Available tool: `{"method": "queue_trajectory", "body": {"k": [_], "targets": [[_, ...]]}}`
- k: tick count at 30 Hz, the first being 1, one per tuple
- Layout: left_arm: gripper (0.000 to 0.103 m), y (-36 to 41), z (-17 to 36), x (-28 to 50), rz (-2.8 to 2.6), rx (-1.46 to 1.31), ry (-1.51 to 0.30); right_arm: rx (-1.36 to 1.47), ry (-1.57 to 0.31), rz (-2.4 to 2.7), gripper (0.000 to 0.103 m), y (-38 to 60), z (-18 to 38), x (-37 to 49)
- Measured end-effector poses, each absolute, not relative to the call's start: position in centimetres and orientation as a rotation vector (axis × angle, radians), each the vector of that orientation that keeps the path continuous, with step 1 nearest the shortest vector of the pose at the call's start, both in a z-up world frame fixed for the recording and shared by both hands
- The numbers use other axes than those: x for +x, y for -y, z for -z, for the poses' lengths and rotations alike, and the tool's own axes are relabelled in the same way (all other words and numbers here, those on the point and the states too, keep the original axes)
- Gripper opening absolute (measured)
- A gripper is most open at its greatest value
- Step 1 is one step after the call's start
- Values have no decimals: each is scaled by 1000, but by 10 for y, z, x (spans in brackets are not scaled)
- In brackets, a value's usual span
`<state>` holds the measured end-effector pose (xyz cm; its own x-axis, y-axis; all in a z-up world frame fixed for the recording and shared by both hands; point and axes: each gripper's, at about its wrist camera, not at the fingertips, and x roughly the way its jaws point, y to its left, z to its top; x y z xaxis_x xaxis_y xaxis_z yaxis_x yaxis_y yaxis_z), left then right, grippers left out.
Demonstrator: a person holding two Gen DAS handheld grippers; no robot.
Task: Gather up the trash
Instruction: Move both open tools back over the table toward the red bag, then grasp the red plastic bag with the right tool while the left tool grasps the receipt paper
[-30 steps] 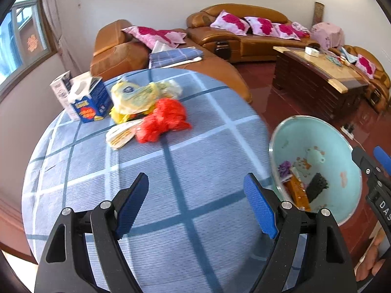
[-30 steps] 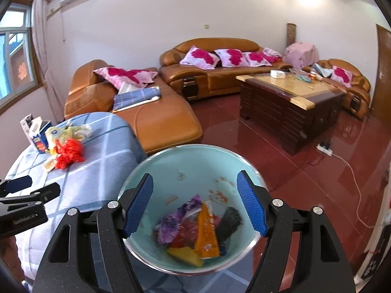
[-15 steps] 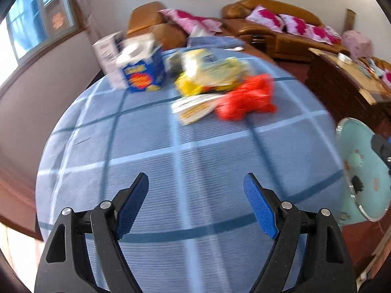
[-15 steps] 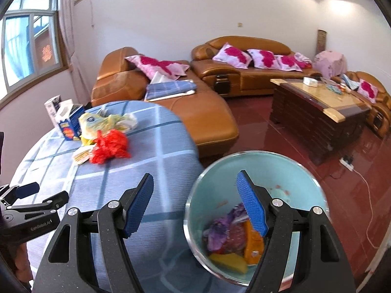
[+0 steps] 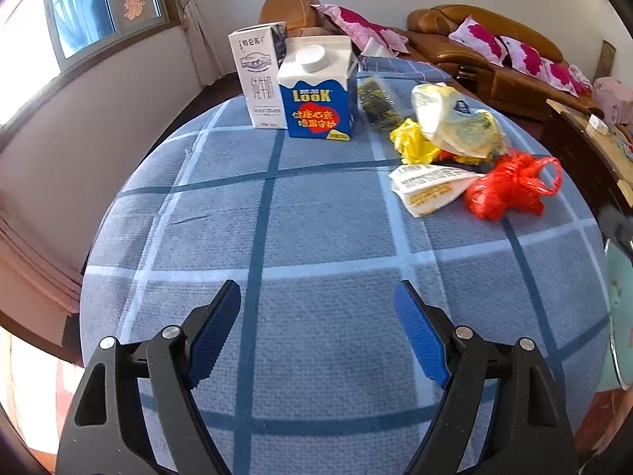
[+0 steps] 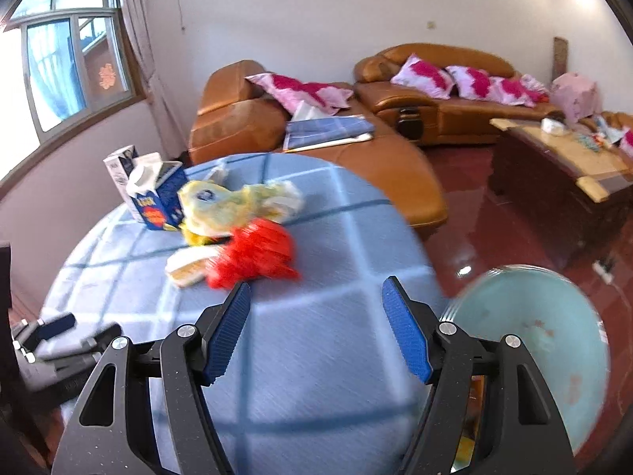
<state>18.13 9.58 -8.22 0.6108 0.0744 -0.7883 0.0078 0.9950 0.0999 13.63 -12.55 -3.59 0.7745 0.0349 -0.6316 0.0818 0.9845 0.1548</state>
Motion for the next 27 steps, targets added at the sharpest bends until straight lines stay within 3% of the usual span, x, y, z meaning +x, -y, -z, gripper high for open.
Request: {"method": "queue_trajectory", "body": {"k": [8,12,16,27], "targets": [[79,-105,84,198,-39,93,-920,247,-760,-5,68,107,53,205],[79,-105,86,206,-30,95,-925,284,-843,-33,32,108,74,224],[79,-104,87,214,-24,87,-925,290,-829,-57,14,113,72,220],[79,-69,86,242,111,109,-897,167,-716,46,13,154,36,171]]}}
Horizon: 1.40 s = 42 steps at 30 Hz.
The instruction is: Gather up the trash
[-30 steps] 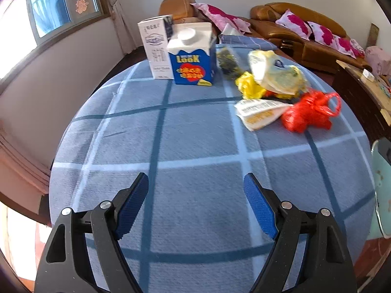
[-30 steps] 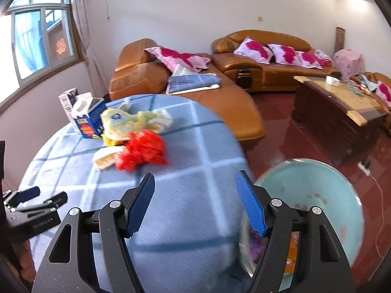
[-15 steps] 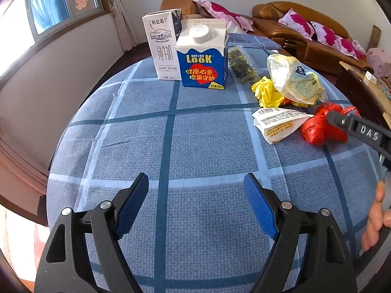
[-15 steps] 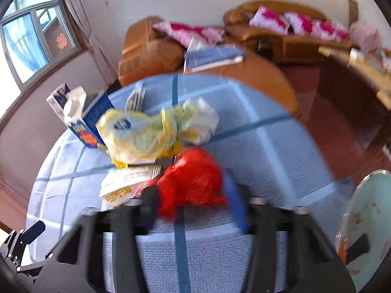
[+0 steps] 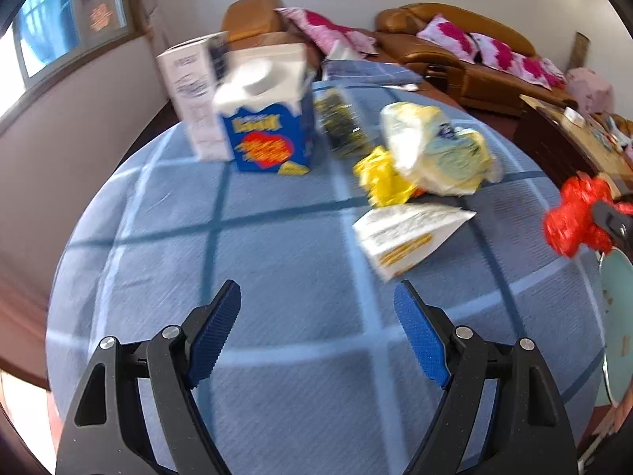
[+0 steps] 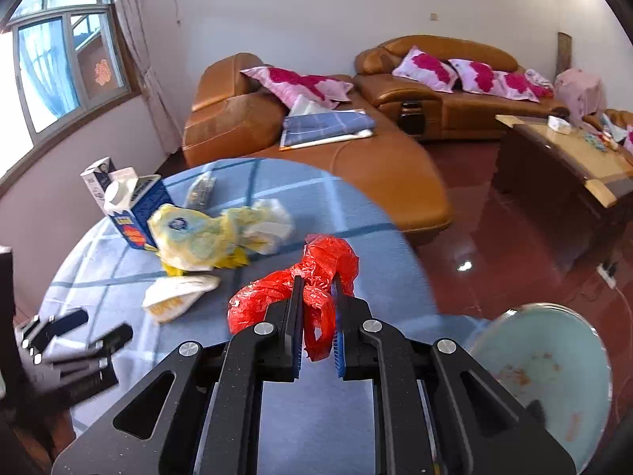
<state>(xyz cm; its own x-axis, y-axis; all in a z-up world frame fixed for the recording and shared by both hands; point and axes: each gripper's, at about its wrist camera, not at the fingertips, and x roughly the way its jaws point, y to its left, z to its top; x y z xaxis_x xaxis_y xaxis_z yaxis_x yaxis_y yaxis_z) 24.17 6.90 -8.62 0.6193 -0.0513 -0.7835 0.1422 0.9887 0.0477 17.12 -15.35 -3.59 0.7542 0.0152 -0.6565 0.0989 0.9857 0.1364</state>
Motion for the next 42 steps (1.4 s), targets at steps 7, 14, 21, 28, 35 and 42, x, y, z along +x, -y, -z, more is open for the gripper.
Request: {"method": "queue_trajectory", "body": {"k": [7,14,21,28,35,42], "targets": [[80,-36,83,274,267,158,-858,193,-723,86,14,175,37,160],[73,-21,110,297,318,126,-950,220,-719,79,14,178,37,155],[10,-29,107,272,330,78,-925,233,-726,73,14,173,41,150],[5,-42,103,244,331,43,-935,223,-723,61,14,165,38,141],[4,-63,90,211,282,13,-902,233,-690,67,14,166,30,130],[3,-65,73,184,252,12,-865,229,-679,62,14,165,27,114]]}}
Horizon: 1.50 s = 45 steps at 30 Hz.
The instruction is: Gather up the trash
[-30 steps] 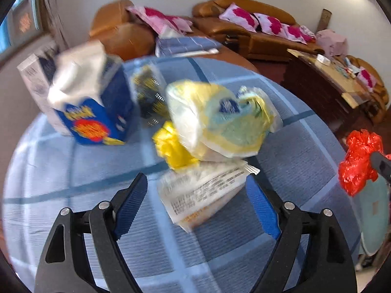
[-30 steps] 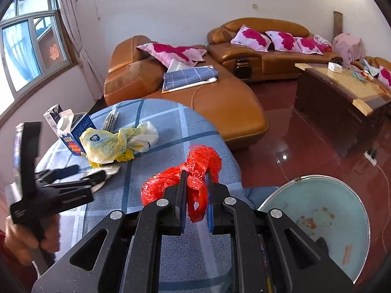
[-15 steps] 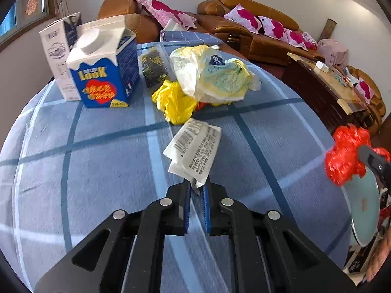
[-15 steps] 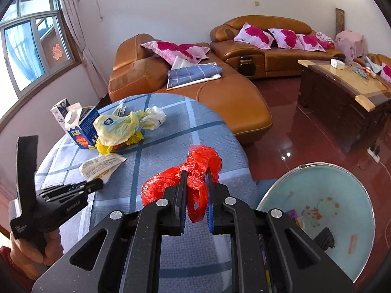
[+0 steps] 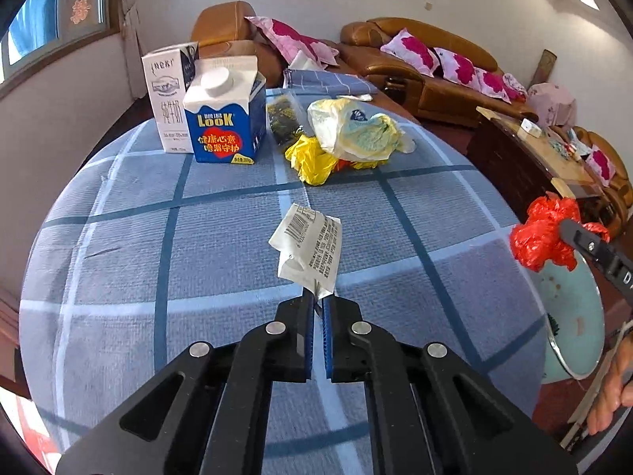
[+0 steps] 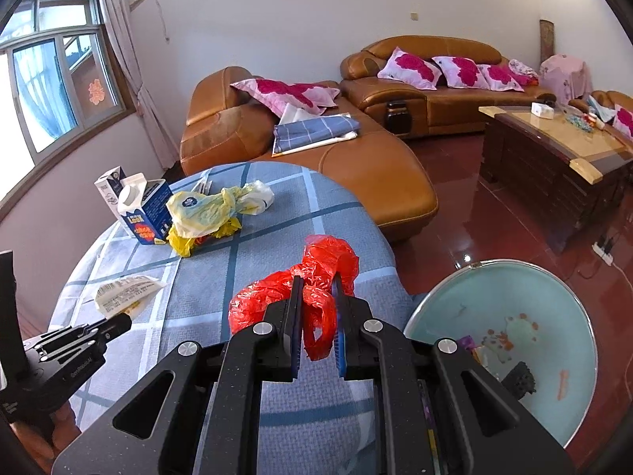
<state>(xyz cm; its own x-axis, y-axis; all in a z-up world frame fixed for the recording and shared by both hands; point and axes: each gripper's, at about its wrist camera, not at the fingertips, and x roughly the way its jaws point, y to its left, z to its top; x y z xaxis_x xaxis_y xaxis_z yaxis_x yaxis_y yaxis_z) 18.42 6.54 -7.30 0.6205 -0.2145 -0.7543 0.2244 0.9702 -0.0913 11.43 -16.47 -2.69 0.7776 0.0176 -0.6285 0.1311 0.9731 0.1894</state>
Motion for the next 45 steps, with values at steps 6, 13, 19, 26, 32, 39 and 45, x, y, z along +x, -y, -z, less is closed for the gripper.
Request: {"method": "queue_trajectory", "body": {"k": [6,13,19,26,32,39,45], "targets": [[3,-54,59,170,245,36,-839,233,-658,79,14,174,19,95],[3,-36,46,151,228,76,-804,238,-638,97,14,183,14,75],[3,-20,35,135,236,101,-781,250,-621,105,14,192,11,57],[3,2,27,118,264,125,-762,271,-604,135,14,211,9,36],[4,25,22,102,302,159,-746,287,-593,173,14,229,9,19],[3,45,20,92,336,176,-737,312,-585,216,14,251,12,3],[4,60,18,83,353,199,-727,327,-576,234,14,262,13,-6]]}}
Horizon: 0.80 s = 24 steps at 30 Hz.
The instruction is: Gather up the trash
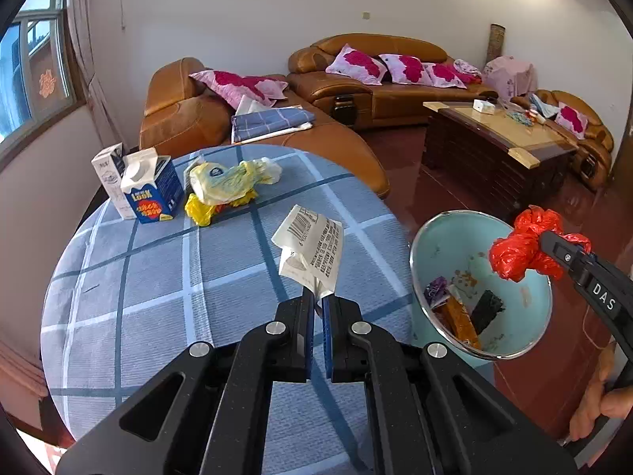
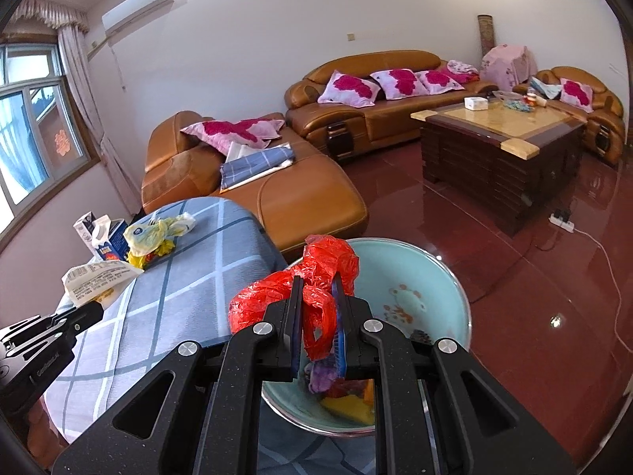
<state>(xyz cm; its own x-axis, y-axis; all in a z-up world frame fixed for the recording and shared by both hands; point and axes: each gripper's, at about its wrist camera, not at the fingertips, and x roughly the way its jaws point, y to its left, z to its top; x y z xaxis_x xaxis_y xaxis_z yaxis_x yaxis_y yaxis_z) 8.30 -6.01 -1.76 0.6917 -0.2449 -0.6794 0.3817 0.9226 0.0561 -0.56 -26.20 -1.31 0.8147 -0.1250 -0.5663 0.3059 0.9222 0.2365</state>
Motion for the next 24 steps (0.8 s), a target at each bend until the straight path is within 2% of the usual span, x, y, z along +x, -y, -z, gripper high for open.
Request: {"method": "queue_trajectory", "body": {"k": [24], "targets": [[4,124,17,61,439,270,-707,370,-551,327,14,303,24,-26]]}}
